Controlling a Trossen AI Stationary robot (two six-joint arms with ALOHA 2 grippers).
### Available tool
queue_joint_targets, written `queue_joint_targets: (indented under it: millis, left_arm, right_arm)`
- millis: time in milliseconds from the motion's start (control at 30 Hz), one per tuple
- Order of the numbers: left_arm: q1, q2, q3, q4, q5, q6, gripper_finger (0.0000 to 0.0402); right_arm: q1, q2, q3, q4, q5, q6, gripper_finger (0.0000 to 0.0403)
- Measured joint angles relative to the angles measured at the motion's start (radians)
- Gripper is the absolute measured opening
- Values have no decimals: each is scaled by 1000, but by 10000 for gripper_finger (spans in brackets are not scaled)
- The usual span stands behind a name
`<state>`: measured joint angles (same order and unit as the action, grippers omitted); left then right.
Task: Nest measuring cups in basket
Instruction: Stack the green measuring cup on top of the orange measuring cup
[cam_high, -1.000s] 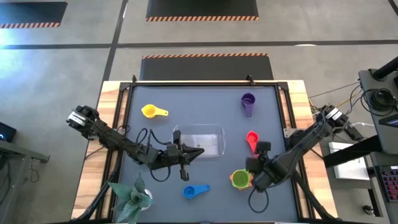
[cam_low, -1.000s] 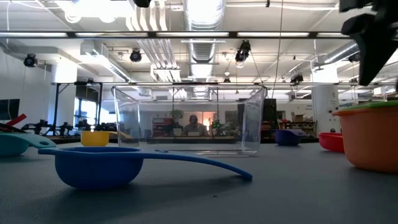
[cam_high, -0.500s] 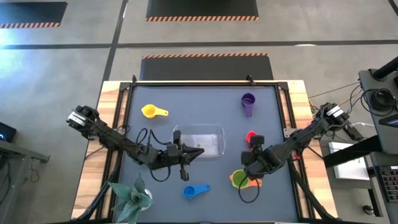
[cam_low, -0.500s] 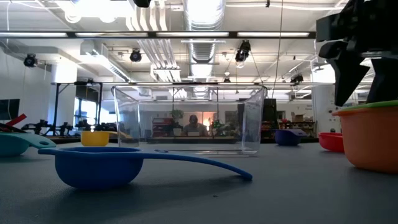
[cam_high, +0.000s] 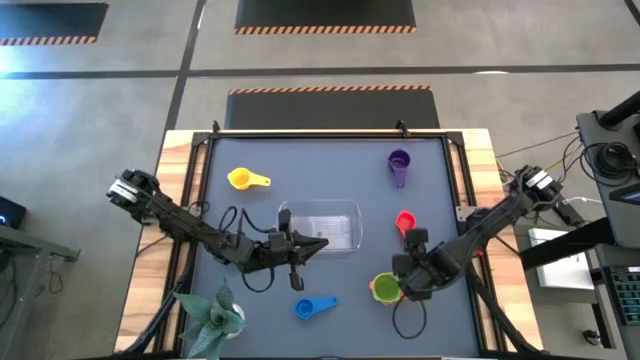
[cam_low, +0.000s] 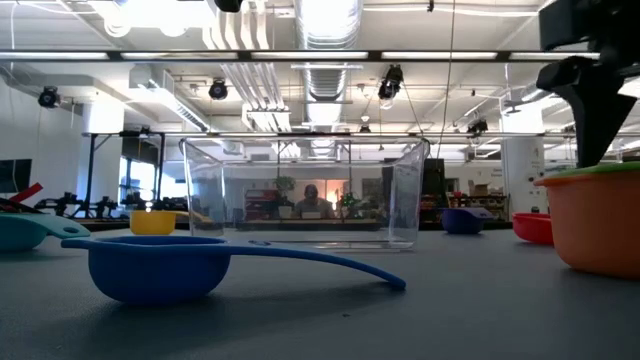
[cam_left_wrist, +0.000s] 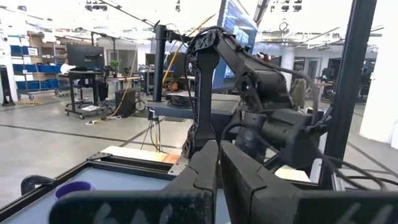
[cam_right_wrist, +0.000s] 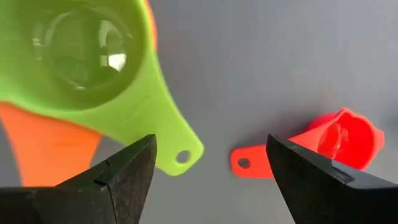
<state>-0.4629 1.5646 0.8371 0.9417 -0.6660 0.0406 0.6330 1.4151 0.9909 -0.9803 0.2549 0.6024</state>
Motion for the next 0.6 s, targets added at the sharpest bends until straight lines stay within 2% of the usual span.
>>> queue_joint_targets:
  millis: [167, 300, 600]
  left_arm:
    - [1, 0, 0, 0, 0, 0, 0]
    - [2, 0, 0, 0, 0, 0, 0]
    - [2, 0, 0, 0, 0, 1, 0]
  right_arm:
    - [9, 0, 5, -3, 70, 9, 290]
    - [-35, 6, -2, -5, 140, -23, 290]
    - [-137, 9, -32, 14, 120, -152, 290]
